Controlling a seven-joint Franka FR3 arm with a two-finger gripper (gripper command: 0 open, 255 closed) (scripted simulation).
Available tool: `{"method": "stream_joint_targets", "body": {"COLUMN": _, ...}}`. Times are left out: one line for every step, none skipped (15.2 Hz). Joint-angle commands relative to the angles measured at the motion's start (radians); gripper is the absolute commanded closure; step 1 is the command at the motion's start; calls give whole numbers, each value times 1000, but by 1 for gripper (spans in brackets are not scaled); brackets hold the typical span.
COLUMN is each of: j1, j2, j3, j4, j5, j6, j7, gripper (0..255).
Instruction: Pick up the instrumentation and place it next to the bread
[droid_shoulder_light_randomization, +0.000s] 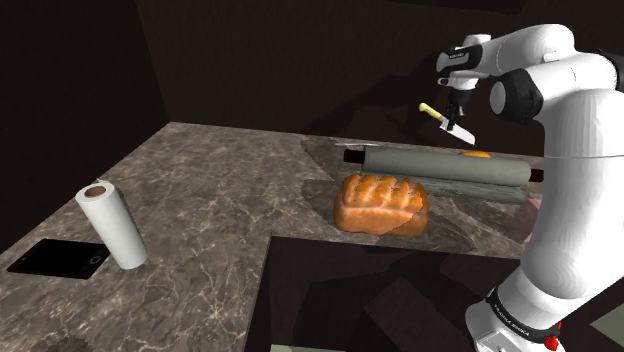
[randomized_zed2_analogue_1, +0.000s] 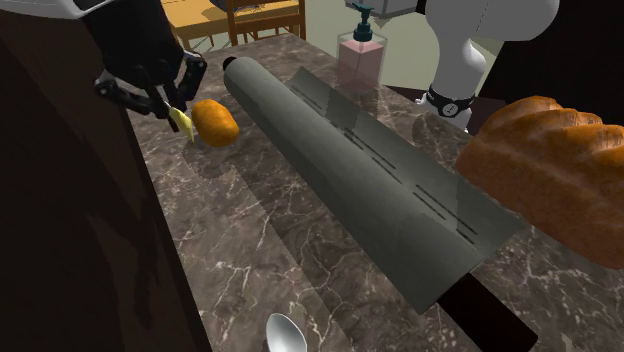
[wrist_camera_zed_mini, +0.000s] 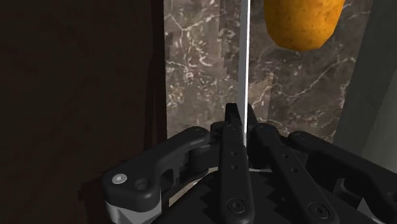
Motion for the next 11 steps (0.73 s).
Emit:
{"method": "stream_joint_targets", "body": {"j1": -4, "j2": -2, "j3": -2, "j4": 26, "j5": -2, "j6": -27, "j7": 0, "gripper": 255}}
{"method": "stream_joint_targets", "body": {"j1": -6, "j2": -3, "j3": -2, "j4": 38, "j5": -3, "j6": -40, "j7": 0, "gripper": 255}}
{"method": "stream_joint_targets", "body": {"j1": -8, "j2": -4, "j3": -3, "j4": 51, "j5": -3, "j6": -53, "j7": 0, "gripper": 255}}
{"method": "stream_joint_targets", "body": {"j1": -10, "j2": -4, "j3": -4, "j4": 64, "j5": -4, "j6": -66, "j7": 0, "gripper": 255}}
{"method": "stream_joint_targets", "body": {"j1": -12, "j2": -5, "j3": -4, "j4": 77, "j5": -5, "j6": -79, "j7": 0, "gripper": 255}}
{"method": "stream_joint_targets", "body": {"j1": -14, "j2": -5, "j3": -5, "j4": 91, "j5": -5, "j6": -93, "j7": 0, "gripper": 255}}
{"method": "stream_joint_targets", "body": {"j1": -17, "j2": -5, "j3": -5, "j4": 105, "j5": -5, "j6": -106, "j7": 0, "gripper": 255}}
{"method": "stream_joint_targets", "body": {"j1": -19, "j2": -4, "j3": -6, "j4": 120, "j5": -5, "j6": -120, "j7": 0, "gripper": 255}}
{"method": "stream_joint_targets", "body": {"j1": -22, "j2": -3, "j3": -6, "j4": 135, "j5": -5, "j6": -134, "j7": 0, "gripper": 255}}
{"method": "stream_joint_targets", "body": {"j1": -25, "j2": -2, "j3": -6, "j4": 151, "j5": -4, "j6": -148, "j7": 0, "gripper": 255}}
{"method": "stream_joint_targets", "body": {"j1": -29, "j2": 0, "j3": -6, "j4": 167, "j5": -4, "j6": -163, "j7": 0, "gripper": 255}}
